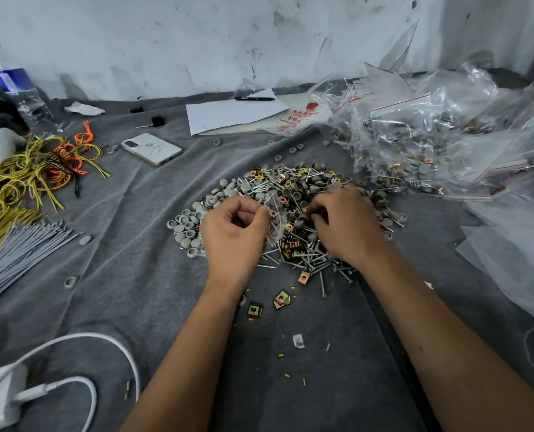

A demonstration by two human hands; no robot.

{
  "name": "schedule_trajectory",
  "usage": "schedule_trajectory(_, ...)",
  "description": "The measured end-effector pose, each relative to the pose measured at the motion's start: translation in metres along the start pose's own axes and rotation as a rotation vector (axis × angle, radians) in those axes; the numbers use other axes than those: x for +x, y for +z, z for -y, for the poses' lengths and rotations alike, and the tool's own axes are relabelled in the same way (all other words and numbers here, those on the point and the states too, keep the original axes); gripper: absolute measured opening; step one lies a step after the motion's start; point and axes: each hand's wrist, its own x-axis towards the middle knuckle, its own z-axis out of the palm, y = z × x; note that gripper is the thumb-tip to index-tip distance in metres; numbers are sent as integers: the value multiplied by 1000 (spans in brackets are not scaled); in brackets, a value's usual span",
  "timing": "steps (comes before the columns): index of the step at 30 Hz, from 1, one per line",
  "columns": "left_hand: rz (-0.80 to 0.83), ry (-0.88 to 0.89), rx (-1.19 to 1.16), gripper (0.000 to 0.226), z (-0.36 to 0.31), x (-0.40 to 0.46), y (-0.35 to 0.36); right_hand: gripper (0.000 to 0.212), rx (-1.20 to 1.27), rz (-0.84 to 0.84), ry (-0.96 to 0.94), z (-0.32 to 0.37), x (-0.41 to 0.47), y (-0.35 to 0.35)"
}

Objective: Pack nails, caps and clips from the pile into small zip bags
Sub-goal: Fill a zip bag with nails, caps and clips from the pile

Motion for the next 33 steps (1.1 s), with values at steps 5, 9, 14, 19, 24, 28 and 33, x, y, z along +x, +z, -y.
schedule_trajectory(5,-1,-9,-18,13,0,0,0,22,61,61,-41,3,-2,-2)
schedule_trajectory(9,3,-14,-24,14,-1,0,0,17,315,48,-24,2,-2,-2)
schedule_trajectory(14,-5,-9,-20,14,-1,0,0,20,315,-23,-6,-2,-3,-1)
schedule_trajectory(19,-2,5,2,14,-3,0,0,19,219,28,-24,1,-3,3)
schedule_trajectory(24,0,7,11,14,-4,-2,-1,8,198,4,12,1,-2,3)
schedule_trajectory(28,-3,3,10,14,-4,-1,-1,10,200,31,-11,-2,-4,-2)
schedule_trajectory(33,3,6,4,16,-4,-2,-1,11,183,178,25,-11,-3,-15)
